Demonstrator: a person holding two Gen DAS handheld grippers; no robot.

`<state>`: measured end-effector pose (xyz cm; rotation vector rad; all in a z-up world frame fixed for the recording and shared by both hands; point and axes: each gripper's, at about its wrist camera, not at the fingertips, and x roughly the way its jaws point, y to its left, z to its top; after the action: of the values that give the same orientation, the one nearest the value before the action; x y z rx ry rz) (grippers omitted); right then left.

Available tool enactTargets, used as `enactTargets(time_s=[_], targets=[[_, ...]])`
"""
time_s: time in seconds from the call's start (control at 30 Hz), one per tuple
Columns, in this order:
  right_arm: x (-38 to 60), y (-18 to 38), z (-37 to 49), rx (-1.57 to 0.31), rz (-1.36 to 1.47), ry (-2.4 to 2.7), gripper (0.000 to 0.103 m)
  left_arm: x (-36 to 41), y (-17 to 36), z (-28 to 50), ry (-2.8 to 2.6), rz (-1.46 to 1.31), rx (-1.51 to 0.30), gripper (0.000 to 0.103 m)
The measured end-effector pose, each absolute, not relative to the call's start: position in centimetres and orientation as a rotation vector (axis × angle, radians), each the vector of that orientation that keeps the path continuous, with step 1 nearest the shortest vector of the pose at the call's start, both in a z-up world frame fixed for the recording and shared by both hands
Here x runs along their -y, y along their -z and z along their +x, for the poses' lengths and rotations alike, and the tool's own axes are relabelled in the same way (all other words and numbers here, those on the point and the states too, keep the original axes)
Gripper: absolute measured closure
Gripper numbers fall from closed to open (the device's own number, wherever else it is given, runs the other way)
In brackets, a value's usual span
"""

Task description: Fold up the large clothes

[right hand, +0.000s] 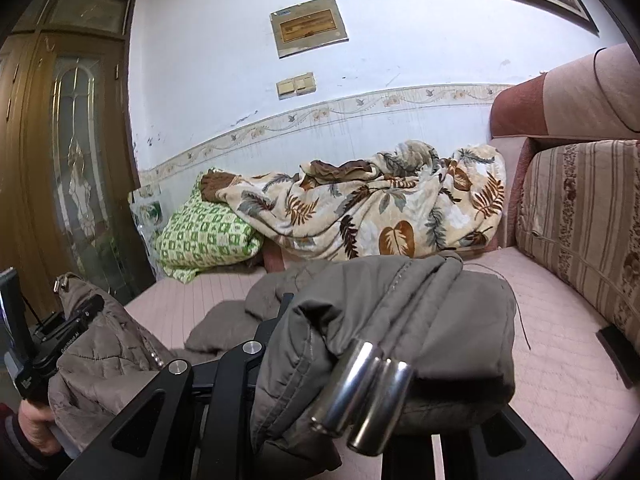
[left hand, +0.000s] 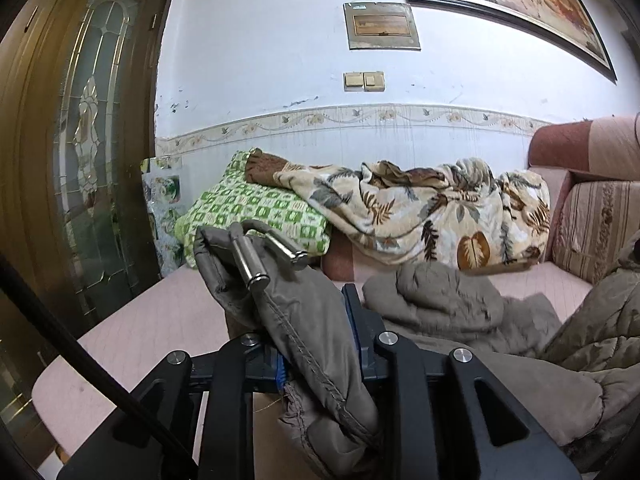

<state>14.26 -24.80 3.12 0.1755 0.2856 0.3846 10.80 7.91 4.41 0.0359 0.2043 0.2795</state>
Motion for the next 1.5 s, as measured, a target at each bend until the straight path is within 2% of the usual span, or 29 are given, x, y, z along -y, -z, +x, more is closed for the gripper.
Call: enactTargets(time_s=[0.27,0.47,0.77,0.9,0.97,1.13,1.27,1.4,1.5], targets=[[24.0,-5.2,22.5,-0.314,0.195,-0.386,0.079,-8.8,-7.7,20.3,-0.289,-0.044,-0.263,0.077],[23.5,-4.8,30.8,-0.394,0.237,-0.361,0.079,-11.9,-8.3,30.4,-0.292,-0.153,-0.446,0.074],[23.2,0.6,44.1,-0.589,0.326,-0.270,0.078,-14.7,-2.9,45.0,-0.244,-0.214,-0.752,0.063],[23.2,4.4,48.7,-0.715,0.371,-0.211,0.075,-17.3,0.0,48.9,-0.239,-0.270,-0.856,0.059],[22.9,5.8,50.5,-0.770,0.356,-0.191,0.074,-18.3,0.9,50.3,-0.229,-0.297,-0.886,0.053],[24.6,8.9,54.3,-0.902,0.529,-0.238,0.060,-21.0,0.7,51.8,-0.181,-0.432,-0.918,0.042],[27.5,9.4,55.1,-0.980,0.787,-0.307,0.041,-24.0,-1.4,51.0,-0.191,-0.534,-0.855,0.041],[29.8,6.8,53.9,-0.921,0.866,-0.333,0.027,-25.2,-4.1,49.6,-0.202,-0.525,-0.804,0.041],[31.8,3.8,52.3,-0.845,0.853,-0.324,0.025,-24.0,-5.9,47.8,-0.150,-0.471,-0.771,0.041]])
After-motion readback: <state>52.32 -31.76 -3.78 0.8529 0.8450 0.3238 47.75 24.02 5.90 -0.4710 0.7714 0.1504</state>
